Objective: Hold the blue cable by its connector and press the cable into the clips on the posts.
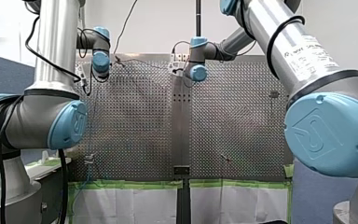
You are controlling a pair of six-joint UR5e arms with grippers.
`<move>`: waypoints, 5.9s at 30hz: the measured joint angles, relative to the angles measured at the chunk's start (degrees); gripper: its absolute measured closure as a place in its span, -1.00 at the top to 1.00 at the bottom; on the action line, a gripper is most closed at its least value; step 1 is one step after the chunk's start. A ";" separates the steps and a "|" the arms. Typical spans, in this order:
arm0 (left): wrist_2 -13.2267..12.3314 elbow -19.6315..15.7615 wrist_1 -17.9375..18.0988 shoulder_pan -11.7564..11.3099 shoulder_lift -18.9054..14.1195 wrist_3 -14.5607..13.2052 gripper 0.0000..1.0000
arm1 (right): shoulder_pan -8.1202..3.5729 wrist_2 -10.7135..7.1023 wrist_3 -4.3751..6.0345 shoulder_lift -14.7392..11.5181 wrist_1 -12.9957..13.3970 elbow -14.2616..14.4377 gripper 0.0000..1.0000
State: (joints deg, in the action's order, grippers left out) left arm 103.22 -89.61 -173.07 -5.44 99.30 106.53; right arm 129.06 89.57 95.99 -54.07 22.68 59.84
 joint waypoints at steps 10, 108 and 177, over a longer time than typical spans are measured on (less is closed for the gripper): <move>-2.00 -3.14 -4.31 -0.39 -3.84 2.87 0.96 | 0.22 0.00 -0.28 0.08 -0.58 0.06 -1.00; -13.93 -9.77 -9.21 7.36 -18.25 -8.46 0.96 | 0.44 -0.09 -0.70 1.15 -2.60 0.14 -1.00; -3.33 -1.08 1.69 12.16 -5.80 -18.27 -0.40 | -0.05 -0.17 -0.98 3.26 -2.57 0.07 -1.00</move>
State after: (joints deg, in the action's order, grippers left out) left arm 99.89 -90.68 -171.38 6.72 93.50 88.26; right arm 129.01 89.40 95.01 -50.81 20.11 59.91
